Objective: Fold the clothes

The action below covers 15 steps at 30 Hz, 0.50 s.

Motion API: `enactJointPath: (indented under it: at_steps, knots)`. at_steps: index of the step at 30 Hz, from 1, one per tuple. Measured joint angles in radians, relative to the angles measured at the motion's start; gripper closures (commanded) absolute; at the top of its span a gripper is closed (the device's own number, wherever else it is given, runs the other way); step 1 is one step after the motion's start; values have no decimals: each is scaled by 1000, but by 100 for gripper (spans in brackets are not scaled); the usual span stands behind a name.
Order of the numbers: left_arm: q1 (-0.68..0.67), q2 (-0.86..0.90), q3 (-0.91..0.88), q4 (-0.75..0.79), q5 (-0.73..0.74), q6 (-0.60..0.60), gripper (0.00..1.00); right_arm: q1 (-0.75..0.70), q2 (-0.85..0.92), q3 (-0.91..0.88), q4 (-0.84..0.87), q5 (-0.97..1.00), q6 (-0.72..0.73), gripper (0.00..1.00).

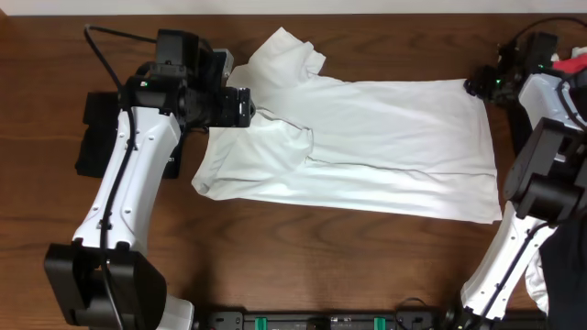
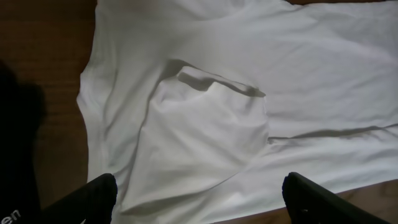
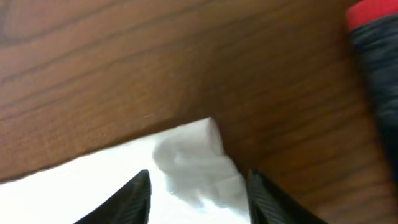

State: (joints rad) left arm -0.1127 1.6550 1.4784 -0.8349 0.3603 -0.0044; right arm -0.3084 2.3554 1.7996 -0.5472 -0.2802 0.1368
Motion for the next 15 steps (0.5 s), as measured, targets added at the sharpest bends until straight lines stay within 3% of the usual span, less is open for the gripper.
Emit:
enactJointPath:
  at_steps: [4,5,15]
  knots:
    - [0,0,0,8,0,0,13,14,2,0,-20,-26,-11,96]
    - [0,0,0,8,0,0,13,15,3,0,-21,-35,-15,99]
    - [0,0,0,11,0,0,13,-2,-39,0,-155,-90,-32,99]
